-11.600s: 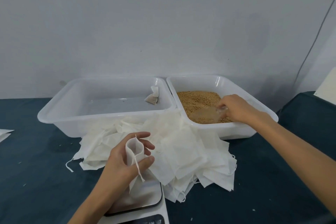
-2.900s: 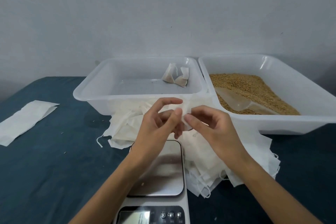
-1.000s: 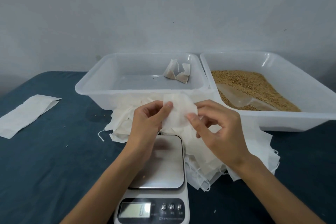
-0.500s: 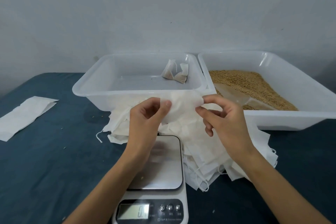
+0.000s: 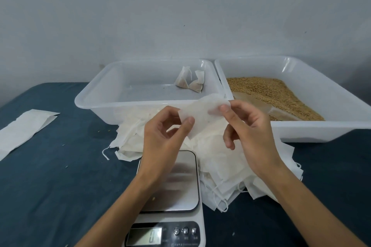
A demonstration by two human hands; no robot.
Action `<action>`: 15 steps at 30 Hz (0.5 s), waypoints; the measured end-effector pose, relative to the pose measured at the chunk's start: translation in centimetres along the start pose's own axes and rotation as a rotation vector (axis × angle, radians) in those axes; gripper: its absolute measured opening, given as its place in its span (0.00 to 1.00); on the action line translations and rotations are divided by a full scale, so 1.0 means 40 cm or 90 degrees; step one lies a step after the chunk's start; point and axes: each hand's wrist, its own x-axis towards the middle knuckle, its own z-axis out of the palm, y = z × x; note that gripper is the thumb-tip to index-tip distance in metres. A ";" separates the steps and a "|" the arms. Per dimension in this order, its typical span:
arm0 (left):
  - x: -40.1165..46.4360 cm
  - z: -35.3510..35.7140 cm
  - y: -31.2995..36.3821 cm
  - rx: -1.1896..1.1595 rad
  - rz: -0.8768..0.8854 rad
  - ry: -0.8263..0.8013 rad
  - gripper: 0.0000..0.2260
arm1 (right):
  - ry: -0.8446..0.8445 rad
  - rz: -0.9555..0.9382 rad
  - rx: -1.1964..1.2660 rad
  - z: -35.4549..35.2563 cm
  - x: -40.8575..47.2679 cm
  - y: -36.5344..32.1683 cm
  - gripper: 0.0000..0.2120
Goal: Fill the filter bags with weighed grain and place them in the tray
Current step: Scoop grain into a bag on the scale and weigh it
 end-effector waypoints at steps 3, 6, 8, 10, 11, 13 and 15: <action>0.006 -0.002 0.010 -0.039 -0.034 0.033 0.10 | -0.081 -0.027 -0.049 0.006 -0.005 -0.005 0.09; 0.013 -0.009 0.010 -0.054 -0.098 0.065 0.12 | -0.043 -0.047 -0.077 0.008 -0.009 0.000 0.12; 0.015 -0.011 0.009 -0.070 -0.131 0.069 0.11 | -0.020 -0.048 -0.063 0.006 -0.010 0.002 0.12; 0.015 -0.011 0.009 -0.072 -0.141 0.060 0.10 | -0.007 -0.071 -0.066 0.009 -0.012 0.002 0.08; 0.015 -0.011 0.010 -0.076 -0.142 0.057 0.10 | -0.001 -0.092 -0.076 0.012 -0.015 0.002 0.06; 0.016 -0.012 0.011 -0.082 -0.147 0.061 0.09 | 0.014 -0.130 -0.095 0.018 -0.019 0.001 0.03; 0.019 -0.015 0.008 -0.084 -0.165 0.067 0.10 | 0.026 -0.137 -0.101 0.018 -0.020 -0.002 0.04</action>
